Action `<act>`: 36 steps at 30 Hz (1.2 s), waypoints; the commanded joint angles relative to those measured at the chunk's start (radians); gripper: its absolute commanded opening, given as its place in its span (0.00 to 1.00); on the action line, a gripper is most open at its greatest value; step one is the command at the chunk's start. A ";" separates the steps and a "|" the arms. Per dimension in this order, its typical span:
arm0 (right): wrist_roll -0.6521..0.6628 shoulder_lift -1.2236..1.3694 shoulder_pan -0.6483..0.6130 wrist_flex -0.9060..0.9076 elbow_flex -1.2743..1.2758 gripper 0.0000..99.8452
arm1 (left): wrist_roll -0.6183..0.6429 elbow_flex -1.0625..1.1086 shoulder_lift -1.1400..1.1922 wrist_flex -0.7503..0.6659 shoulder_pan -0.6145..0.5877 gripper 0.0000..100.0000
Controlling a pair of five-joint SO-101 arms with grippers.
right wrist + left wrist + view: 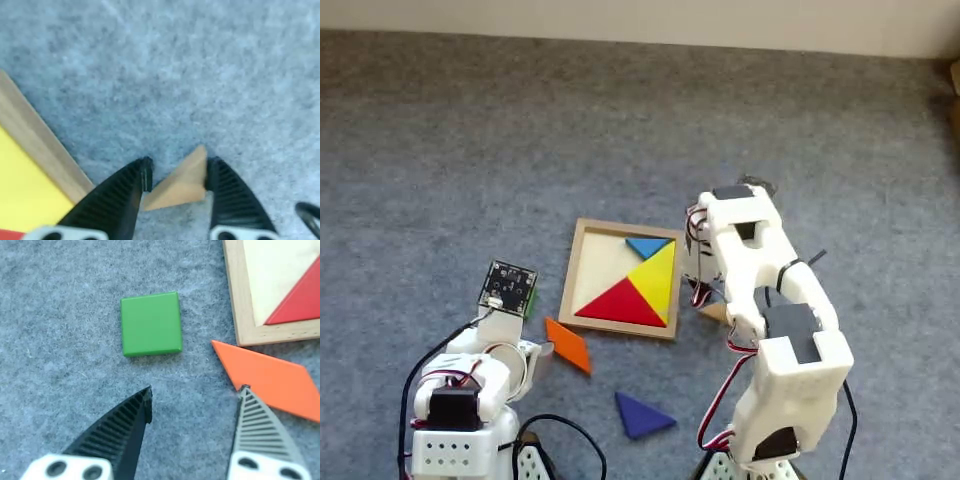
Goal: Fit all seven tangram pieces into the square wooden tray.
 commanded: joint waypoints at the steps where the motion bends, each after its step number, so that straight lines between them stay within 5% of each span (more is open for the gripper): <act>1: 0.040 0.004 -0.015 -0.008 0.035 0.09 | 0.006 0.019 -0.001 0.003 -0.007 0.26; 12: 0.362 0.004 0.015 0.004 -0.166 0.08 | 0.006 0.019 -0.001 0.003 -0.007 0.26; 30: 0.374 -0.002 -0.001 0.278 -0.387 0.08 | 0.006 0.019 -0.001 0.003 -0.007 0.26; 36: 0.371 -0.194 -0.004 0.291 -0.306 0.08 | 0.006 0.019 -0.001 0.003 -0.007 0.26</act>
